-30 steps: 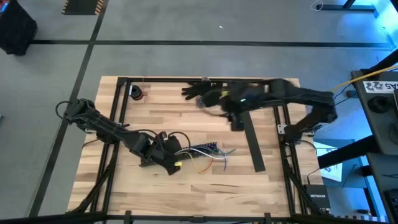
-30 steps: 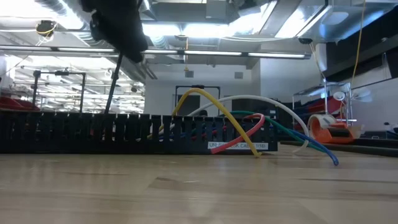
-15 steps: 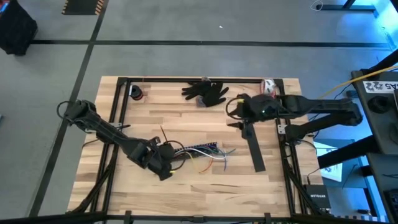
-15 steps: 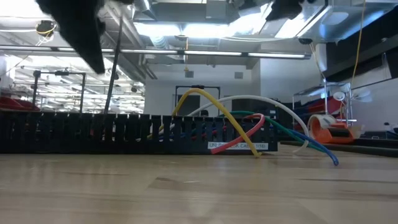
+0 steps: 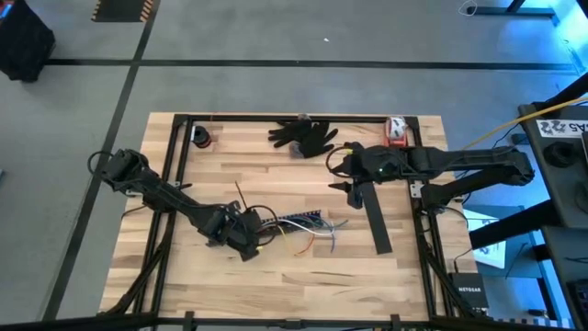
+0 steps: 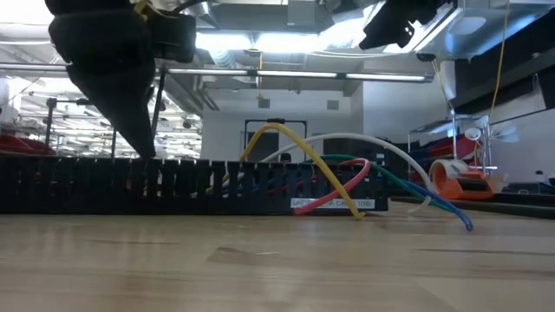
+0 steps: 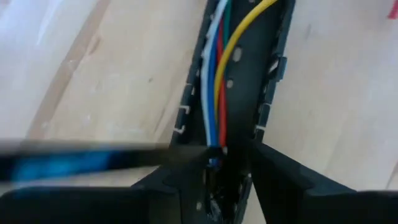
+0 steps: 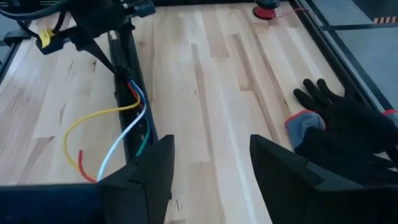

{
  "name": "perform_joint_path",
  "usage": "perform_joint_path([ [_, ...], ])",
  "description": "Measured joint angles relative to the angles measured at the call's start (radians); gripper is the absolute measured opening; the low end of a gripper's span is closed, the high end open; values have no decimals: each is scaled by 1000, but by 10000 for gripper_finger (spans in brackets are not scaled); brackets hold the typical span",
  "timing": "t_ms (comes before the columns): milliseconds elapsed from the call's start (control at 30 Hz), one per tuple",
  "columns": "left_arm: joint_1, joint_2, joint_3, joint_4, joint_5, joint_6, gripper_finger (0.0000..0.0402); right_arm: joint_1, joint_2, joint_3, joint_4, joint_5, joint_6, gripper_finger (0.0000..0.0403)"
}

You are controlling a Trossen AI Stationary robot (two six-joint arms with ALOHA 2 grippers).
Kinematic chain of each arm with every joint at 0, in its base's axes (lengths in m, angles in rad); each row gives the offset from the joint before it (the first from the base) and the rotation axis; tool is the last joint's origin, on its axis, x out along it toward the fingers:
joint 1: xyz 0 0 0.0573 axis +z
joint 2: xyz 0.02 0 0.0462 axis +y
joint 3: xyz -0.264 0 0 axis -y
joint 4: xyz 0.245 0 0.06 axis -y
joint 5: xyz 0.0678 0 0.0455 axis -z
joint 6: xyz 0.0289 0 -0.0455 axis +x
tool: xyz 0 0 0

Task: Ziptie cables
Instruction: Put the black zip tied cables wires into the black cable duct

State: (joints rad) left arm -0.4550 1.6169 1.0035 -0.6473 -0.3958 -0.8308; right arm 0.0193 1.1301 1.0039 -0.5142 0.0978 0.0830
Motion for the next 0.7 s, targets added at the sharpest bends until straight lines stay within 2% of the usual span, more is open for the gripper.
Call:
perform_joint_path([
  [167, 15, -1, -14, 21, -3, 0, 89, 0, 0, 0, -2, 4, -1, 202],
  [367, 24, -1, -14, 48, -3, 0, 12, 0, 0, 0, -3, 4, -7, 202],
  [467, 25, 0, 12, 11, -3, -8, 6, 0, 0, 0, -4, 4, -9, 202],
  [700, 25, -8, 156, -244, -1, -5, 1, 0, 0, 0, -8, 4, -25, 202],
])
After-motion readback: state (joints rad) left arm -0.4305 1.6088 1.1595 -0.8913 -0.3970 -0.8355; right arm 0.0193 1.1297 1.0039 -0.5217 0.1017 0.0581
